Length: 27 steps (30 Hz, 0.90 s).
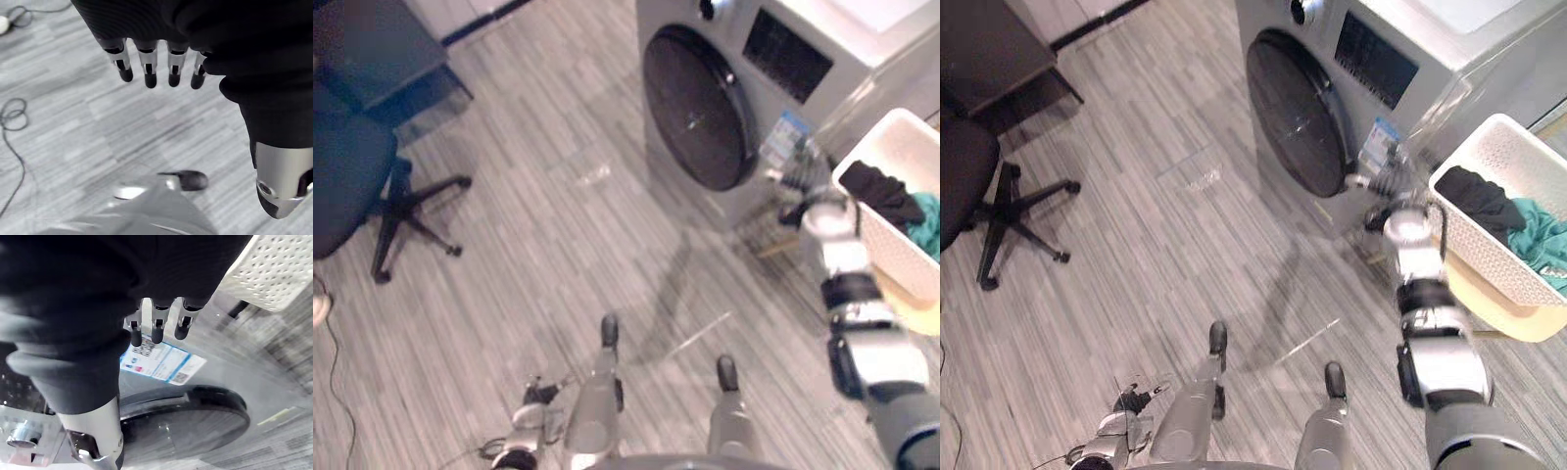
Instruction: Pick up the laundry basket with both hands and put the clothes into the washing machine.
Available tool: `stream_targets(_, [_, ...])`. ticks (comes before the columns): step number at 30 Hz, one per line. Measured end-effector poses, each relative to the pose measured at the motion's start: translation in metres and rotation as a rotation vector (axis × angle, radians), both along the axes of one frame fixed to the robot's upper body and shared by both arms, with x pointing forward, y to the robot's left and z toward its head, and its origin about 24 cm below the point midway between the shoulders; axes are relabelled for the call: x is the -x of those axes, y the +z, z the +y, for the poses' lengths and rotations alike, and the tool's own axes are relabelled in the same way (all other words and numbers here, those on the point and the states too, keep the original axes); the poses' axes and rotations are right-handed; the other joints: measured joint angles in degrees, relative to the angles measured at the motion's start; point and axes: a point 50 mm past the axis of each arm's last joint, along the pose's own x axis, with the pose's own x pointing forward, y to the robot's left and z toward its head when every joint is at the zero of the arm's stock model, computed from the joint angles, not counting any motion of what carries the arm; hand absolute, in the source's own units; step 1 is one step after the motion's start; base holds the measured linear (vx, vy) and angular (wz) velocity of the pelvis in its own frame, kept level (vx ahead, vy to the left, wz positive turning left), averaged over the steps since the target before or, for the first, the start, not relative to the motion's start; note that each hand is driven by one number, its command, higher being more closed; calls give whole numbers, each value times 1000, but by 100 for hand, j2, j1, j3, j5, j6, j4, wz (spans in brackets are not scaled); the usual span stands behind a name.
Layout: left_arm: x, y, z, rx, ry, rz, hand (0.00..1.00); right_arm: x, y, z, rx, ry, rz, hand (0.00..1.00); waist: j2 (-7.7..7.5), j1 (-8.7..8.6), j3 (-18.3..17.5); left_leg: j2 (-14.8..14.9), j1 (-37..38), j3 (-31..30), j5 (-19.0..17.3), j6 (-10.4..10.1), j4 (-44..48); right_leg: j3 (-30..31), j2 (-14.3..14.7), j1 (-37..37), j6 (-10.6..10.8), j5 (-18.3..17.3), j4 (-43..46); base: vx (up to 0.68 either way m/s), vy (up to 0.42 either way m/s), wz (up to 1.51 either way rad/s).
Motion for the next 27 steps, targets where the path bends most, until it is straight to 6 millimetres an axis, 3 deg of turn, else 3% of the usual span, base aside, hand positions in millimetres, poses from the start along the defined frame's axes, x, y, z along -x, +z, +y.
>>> stream_targets(2, [7,-2,1,0,28,15,0,-1,23,-15,-4,-45,-32,0,6,84,126,99,-123,-83,9,-17,0,-43,115,-111,-110,35,13,-146,-109,2])
stream_targets(7, [2,1,4,-6,63,-16,0,2,50,-36,-17,-143,-72,0,-102,111,319,114,-336,-126,200,-95,3,-67,133,-282,-69,88,8,-54,-62,0])
stream_targets(10, [-10,9,9,-18,84,-85,0,9,83,-51,-32,-213,-152,0,-121,99,580,96,-438,-125,350,-78,30,-64,117,-363,-17,128,2,18,-50,0])
stream_targets(15, [-26,18,8,-17,88,-153,0,18,110,-63,-86,-241,-232,0,-102,88,692,95,-559,-144,425,-32,33,-79,118,-491,-15,128,0,56,-65,-3])
stream_targets(23, [-50,30,-5,0,55,-239,0,20,103,-63,-135,-223,-267,0,-83,33,776,117,-636,-199,382,-50,3,-129,145,-534,-12,125,10,5,-41,2])
stream_targets(26, [-52,31,-4,-8,50,-241,0,21,66,-54,-177,-196,-266,0,-117,30,803,116,-655,-195,380,-49,20,-144,143,-543,-2,115,11,15,-40,2])
stream_targets(27, [-52,31,-3,-12,51,-241,0,20,42,-45,-187,-171,-225,0,-147,12,820,116,-657,-192,382,-50,26,-143,143,-548,0,113,12,26,-40,-1])
